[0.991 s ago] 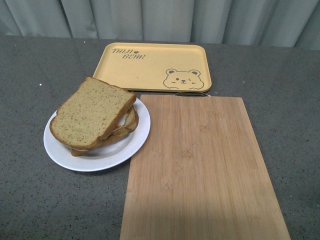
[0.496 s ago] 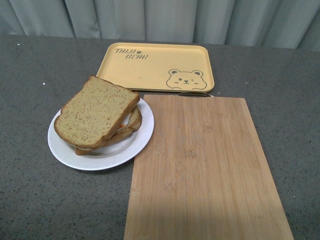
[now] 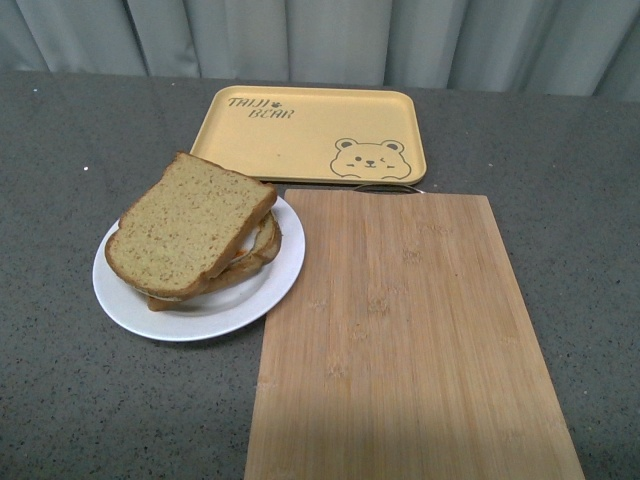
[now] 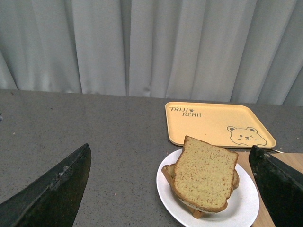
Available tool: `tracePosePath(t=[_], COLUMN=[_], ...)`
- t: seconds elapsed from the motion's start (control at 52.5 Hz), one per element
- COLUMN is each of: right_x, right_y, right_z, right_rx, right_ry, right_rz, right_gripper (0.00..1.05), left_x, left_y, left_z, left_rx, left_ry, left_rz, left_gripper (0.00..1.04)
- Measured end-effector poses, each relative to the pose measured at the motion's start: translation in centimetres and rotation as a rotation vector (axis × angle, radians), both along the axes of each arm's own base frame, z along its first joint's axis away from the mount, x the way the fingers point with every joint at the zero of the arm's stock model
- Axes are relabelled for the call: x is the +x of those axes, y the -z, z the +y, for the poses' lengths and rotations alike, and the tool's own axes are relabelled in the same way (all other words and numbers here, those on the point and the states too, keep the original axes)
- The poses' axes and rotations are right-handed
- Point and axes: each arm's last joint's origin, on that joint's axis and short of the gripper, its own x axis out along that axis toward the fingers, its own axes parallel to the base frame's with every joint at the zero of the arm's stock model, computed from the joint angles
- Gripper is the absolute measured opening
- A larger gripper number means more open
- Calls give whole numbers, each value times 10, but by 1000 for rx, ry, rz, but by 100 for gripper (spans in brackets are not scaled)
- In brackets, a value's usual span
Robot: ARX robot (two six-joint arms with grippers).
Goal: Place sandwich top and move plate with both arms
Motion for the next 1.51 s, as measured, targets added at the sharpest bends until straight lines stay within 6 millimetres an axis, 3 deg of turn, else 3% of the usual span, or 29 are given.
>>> tracePosePath(t=[0.82, 1.239, 1.391, 1.429, 1.506], right_x=[-18, -18, -18, -18, -18], right_y=[3, 3, 3, 3, 3], right_z=[0, 0, 0, 0, 0], right_rx=[0, -2, -2, -2, -2], right_ry=[-1, -1, -1, -1, -1], right_rz=[6, 5, 6, 6, 6], right_gripper=[1, 68, 93, 97, 95], left_x=[0, 0, 7, 10, 19], left_y=[0, 0, 12, 15, 18], left_z=[0, 0, 0, 1, 2], left_rx=[0, -3, -171, -222, -306], left_ry=[0, -1, -52, -48, -49], left_rz=[0, 6, 309, 340, 383], left_gripper=[98, 98, 98, 98, 98])
